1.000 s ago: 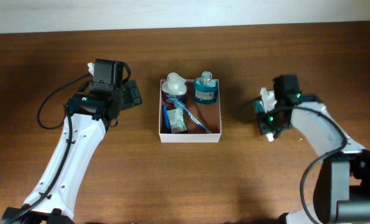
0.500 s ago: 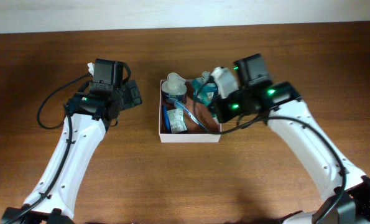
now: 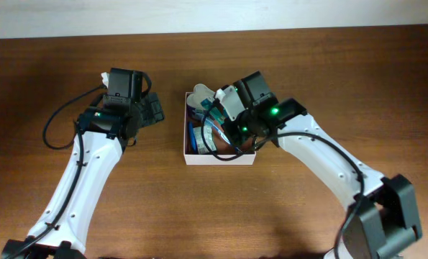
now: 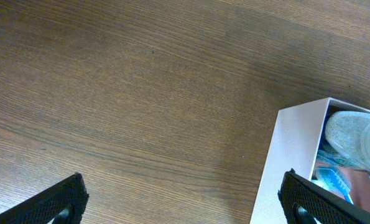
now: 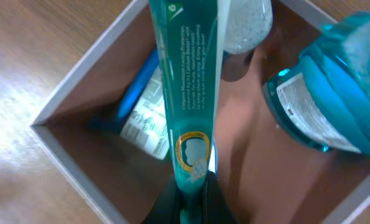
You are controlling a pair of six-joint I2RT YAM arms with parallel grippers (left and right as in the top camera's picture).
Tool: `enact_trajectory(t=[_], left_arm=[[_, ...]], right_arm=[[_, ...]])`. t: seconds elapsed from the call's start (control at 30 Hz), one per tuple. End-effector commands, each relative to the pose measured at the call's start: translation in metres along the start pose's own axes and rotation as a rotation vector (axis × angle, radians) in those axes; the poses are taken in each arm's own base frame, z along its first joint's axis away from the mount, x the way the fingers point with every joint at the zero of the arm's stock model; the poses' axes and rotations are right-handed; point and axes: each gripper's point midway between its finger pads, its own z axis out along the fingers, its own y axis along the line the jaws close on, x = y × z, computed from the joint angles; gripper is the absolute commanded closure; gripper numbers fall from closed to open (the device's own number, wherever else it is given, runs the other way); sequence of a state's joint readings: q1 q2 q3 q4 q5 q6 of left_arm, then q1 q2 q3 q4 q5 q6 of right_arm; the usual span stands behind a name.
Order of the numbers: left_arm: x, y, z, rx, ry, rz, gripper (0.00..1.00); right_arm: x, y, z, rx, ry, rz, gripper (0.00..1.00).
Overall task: Pack container
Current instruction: 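Carry the toothpaste tube into the box and open the right gripper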
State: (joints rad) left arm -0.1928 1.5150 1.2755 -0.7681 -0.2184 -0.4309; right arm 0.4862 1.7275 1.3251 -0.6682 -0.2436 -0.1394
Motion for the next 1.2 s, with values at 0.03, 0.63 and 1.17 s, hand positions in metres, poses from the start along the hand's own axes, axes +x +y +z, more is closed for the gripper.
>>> enact_trajectory(t=[0.03, 0.63, 1.17], left_arm=[[-0.001, 0.004, 0.002, -0.015, -0.001, -0.005, 0.01], [-0.001, 0.004, 0.002, -0.015, -0.001, -0.005, 0.01], [-0.001, 0.004, 0.002, -0.015, -0.001, -0.005, 0.01]], right_arm=[[0.0, -0.013, 0.018, 0.054, 0.019, -0.047, 0.96], [-0.028, 0.005, -0.071, 0.075, -0.094, -0.07, 0.01], [-0.047, 0.033, -0.205, 0.144, -0.417, -0.137, 0.01]])
